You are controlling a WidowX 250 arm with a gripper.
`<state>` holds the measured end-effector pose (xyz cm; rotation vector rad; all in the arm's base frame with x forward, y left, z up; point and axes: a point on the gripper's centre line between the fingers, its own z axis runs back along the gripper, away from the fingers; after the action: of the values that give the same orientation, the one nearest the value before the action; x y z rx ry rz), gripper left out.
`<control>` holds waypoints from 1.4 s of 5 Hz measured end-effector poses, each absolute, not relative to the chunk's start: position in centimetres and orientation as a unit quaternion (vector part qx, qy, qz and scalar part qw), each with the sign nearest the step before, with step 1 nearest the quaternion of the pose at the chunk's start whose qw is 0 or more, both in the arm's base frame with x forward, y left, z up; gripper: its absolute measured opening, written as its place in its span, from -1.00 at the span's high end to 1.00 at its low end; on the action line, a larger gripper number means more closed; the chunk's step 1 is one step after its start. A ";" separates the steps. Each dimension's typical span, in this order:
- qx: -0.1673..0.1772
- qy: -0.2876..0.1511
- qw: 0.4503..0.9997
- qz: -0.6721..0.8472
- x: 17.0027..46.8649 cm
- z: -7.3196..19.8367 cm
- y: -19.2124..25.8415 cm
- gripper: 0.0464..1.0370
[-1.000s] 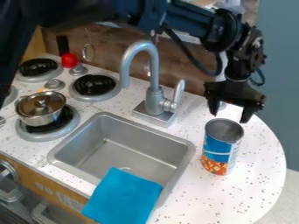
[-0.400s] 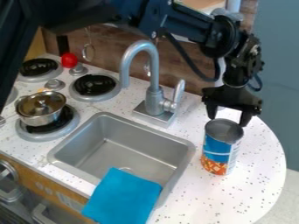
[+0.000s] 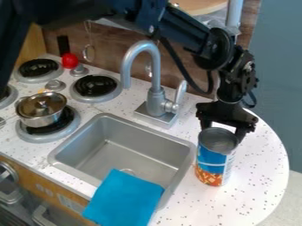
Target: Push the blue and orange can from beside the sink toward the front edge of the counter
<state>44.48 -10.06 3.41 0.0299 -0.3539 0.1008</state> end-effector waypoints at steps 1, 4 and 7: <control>0.010 -0.173 0.984 0.048 43.4 3.7 -10.3 -0.93; -0.002 -0.159 0.987 0.028 39.7 3.9 -11.2 -0.93; -0.006 -0.146 0.989 0.008 36.9 3.4 -12.7 -0.93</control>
<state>36.86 -12.65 3.40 -0.0116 -0.2924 0.0163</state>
